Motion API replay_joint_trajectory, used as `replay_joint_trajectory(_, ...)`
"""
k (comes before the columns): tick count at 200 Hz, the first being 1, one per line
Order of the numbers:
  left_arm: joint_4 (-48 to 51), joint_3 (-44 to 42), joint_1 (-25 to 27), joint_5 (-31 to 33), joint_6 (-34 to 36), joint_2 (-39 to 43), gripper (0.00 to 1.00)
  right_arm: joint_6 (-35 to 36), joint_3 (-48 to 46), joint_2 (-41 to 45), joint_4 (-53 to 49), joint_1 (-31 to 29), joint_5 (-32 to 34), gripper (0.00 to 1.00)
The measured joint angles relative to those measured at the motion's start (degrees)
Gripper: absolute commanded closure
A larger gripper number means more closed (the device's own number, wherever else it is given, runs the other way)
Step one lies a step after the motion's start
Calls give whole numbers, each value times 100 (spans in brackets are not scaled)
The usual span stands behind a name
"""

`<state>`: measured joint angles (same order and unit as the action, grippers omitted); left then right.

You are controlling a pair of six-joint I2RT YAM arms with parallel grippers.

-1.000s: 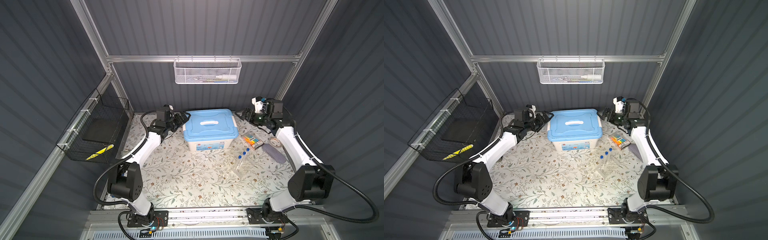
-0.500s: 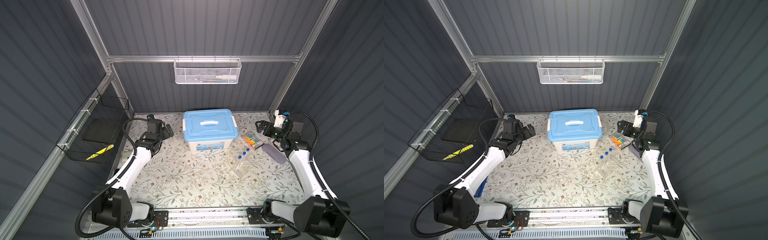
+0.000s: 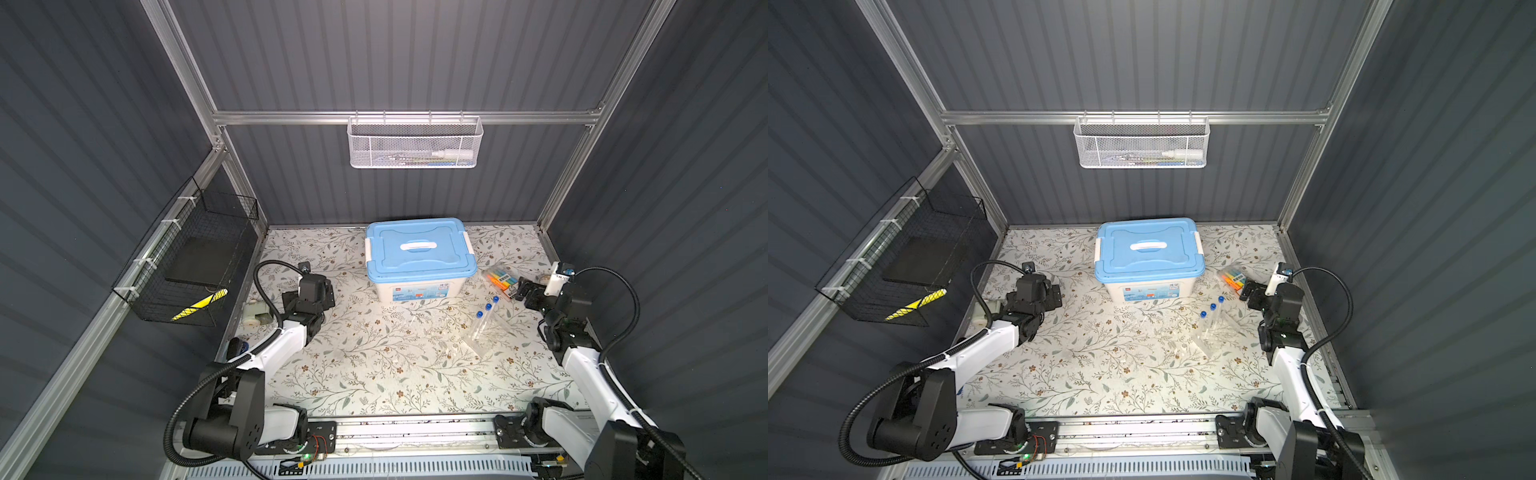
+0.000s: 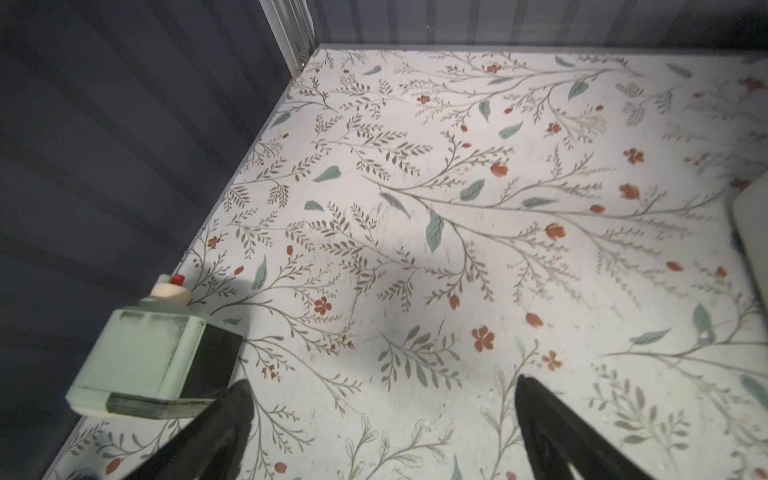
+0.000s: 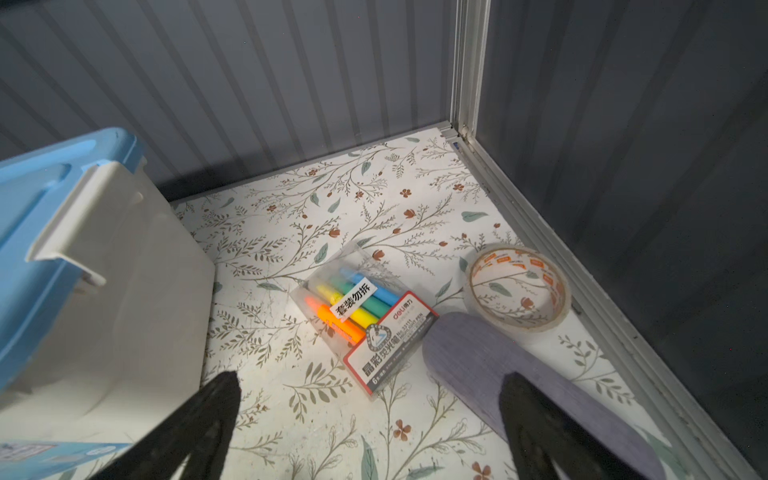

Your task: Organize the chemistry lab equipment

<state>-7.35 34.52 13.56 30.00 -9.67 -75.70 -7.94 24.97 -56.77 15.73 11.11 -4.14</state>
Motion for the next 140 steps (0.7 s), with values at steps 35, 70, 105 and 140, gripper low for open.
replay_joint_trajectory(35, -1563, -833, -68, -136, 271, -236, 0, -70, -765, -664, 1528, -2, -223, 1)
replay_joint_trajectory(70, -2774, -1008, -168, -450, 498, -918, 0, -79, -916, -1799, 2887, -20, -356, 1)
replay_joint_trajectory(105, -3720, -1239, -286, -756, 872, -1047, 0, -50, -1154, -2551, 4170, -114, -409, 1)
replay_joint_trajectory(140, -4778, -1425, -527, -1023, 1036, -1620, 0, 9, -1054, -2688, 4312, -199, -468, 1)
